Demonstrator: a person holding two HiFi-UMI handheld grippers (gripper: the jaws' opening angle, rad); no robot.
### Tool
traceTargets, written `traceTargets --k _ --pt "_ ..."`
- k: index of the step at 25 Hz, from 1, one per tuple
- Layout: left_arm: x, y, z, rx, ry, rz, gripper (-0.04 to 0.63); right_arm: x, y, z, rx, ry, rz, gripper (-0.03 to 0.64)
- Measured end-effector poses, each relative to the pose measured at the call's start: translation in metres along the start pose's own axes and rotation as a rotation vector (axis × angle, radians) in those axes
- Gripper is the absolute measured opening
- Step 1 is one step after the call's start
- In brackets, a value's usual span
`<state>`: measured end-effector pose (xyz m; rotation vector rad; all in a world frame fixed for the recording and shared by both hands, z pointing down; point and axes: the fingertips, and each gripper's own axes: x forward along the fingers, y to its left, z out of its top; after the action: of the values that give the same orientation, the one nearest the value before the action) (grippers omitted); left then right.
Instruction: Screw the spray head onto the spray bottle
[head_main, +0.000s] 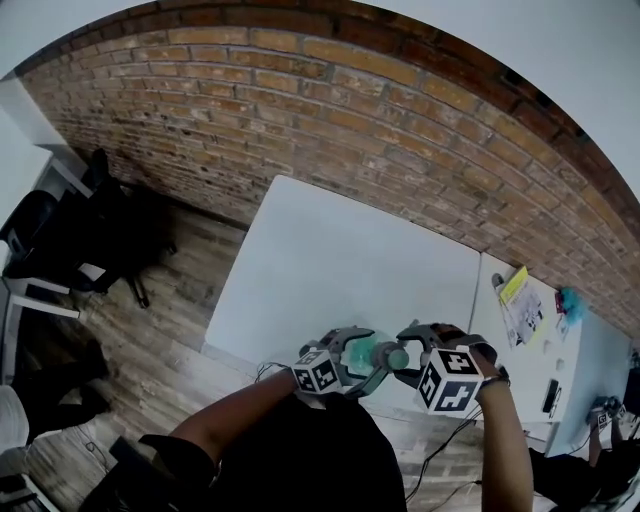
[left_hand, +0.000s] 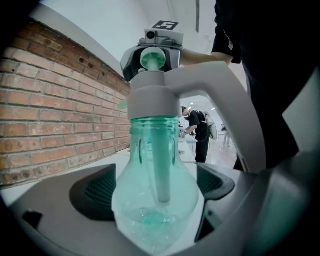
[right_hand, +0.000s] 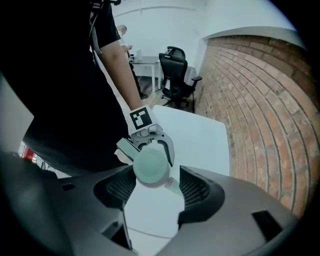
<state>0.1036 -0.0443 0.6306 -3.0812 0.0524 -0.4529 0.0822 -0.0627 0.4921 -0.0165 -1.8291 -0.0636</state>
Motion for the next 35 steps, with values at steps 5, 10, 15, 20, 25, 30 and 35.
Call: traceTargets --k 5,10,15,20,25,30,35 --pt "0.000 0.002 0.002 -0.010 -0.010 0.014 0.489 0.013 0.009 0.004 -0.126 0.041 0.139 0.272" --pt "-0.001 0.003 0.001 -0.016 -0.012 0.026 0.489 0.025 0.013 -0.004 -0.272 0.138 0.163 0.262" --pt "-0.001 0.002 0.002 -0.019 -0.018 0.037 0.489 0.024 0.016 -0.003 -0.446 0.141 0.174 0.261" --pt "0.000 0.003 0.002 -0.021 -0.014 0.056 0.489 0.024 0.015 -0.006 -0.684 0.176 0.167 0.262" --pt "0.002 0.000 0.001 -0.023 -0.005 0.072 0.489 0.022 0.021 -0.005 -0.594 0.129 0.161 0.262" --pt "0.001 0.000 0.000 -0.022 0.004 0.089 0.489 0.003 0.016 -0.007 -0.469 0.058 0.069 0.262" --pt "0.000 0.000 0.002 -0.037 -0.002 0.111 0.489 -0.019 0.018 -0.003 -0.219 -0.084 -0.024 0.262"
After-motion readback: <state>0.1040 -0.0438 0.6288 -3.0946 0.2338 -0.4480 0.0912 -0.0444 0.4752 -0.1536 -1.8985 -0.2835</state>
